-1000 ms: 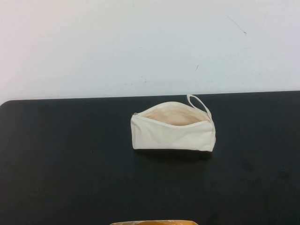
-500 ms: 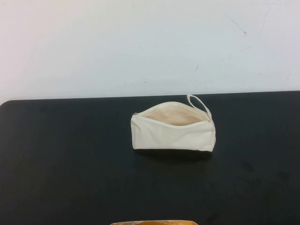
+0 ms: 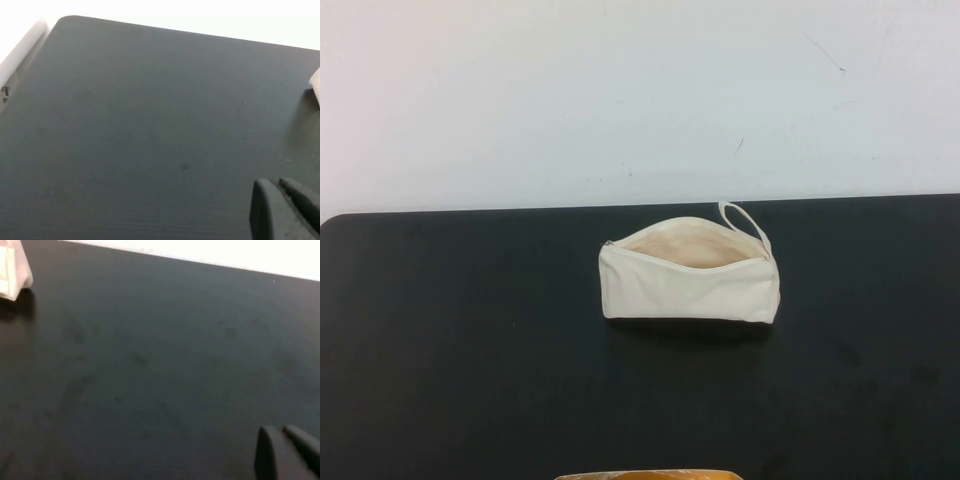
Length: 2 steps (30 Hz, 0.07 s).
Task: Put eraser into pencil case
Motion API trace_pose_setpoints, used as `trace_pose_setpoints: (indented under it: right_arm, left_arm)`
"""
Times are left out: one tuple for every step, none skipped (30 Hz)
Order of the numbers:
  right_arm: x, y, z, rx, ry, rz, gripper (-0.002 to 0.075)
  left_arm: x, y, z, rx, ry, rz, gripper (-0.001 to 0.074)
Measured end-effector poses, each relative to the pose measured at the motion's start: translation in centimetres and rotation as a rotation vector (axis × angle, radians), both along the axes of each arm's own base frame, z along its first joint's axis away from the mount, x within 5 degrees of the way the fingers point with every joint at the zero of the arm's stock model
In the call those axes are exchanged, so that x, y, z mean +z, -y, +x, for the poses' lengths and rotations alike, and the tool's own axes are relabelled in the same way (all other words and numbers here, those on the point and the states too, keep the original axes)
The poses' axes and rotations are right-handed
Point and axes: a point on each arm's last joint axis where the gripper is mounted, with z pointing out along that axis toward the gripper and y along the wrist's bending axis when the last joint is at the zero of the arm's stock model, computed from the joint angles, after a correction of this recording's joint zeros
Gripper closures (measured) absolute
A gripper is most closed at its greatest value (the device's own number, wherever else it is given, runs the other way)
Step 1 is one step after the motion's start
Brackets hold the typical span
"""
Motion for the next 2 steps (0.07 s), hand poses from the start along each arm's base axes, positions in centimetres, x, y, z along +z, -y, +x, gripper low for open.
trace_pose_setpoints:
  right_arm:
    - [0.0, 0.0, 0.0, 0.0, 0.0, 0.0, 0.0727]
    - [0.0, 0.0, 0.0, 0.0, 0.0, 0.0, 0.0727]
  left_arm:
    - [0.0, 0.0, 0.0, 0.0, 0.0, 0.0, 0.0736]
    - [0.0, 0.0, 0.0, 0.0, 0.0, 0.0, 0.0736]
